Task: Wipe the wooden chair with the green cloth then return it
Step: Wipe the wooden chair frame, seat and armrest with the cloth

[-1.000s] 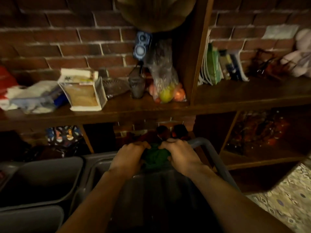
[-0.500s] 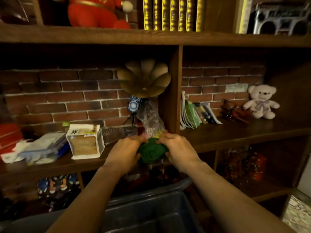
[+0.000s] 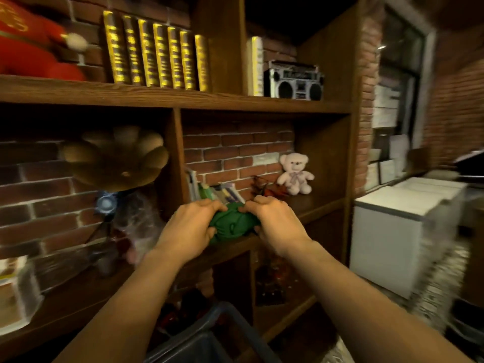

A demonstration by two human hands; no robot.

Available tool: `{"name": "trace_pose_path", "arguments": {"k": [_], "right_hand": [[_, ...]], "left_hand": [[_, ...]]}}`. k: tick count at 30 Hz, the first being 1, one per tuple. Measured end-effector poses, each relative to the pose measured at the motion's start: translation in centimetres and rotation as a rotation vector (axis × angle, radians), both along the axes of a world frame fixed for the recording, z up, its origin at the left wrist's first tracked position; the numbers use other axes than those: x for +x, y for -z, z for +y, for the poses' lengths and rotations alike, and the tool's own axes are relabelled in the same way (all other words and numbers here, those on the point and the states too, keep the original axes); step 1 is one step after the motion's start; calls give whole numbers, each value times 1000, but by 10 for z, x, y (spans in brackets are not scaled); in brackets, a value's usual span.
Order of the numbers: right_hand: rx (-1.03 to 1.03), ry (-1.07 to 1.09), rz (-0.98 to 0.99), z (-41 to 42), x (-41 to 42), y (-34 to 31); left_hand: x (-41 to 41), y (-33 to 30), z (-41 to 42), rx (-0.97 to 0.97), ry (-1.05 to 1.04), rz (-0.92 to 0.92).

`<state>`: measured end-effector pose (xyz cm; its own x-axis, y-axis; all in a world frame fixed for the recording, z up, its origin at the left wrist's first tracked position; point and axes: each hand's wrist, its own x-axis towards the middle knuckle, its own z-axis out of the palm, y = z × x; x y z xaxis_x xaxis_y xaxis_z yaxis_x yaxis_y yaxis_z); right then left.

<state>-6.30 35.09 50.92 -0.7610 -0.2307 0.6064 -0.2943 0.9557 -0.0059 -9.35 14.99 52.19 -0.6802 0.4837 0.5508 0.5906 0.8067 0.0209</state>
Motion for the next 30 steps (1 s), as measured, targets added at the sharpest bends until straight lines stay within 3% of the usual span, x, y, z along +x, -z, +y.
{"name": "trace_pose_path", "arguments": {"k": [6,17,24,30], "right_hand": [[-10,266,43,121,54,2],[-12,657,28,357,201,14],[-24,778,24,467,269,37],[-117,795,-65,527,285,103]], "left_hand": [[6,-2,138,-5,257,2],[92,8,418,13,686,-44],[139,37,553,2,814,-58],[147,103,621,-34,854,-154]]}}
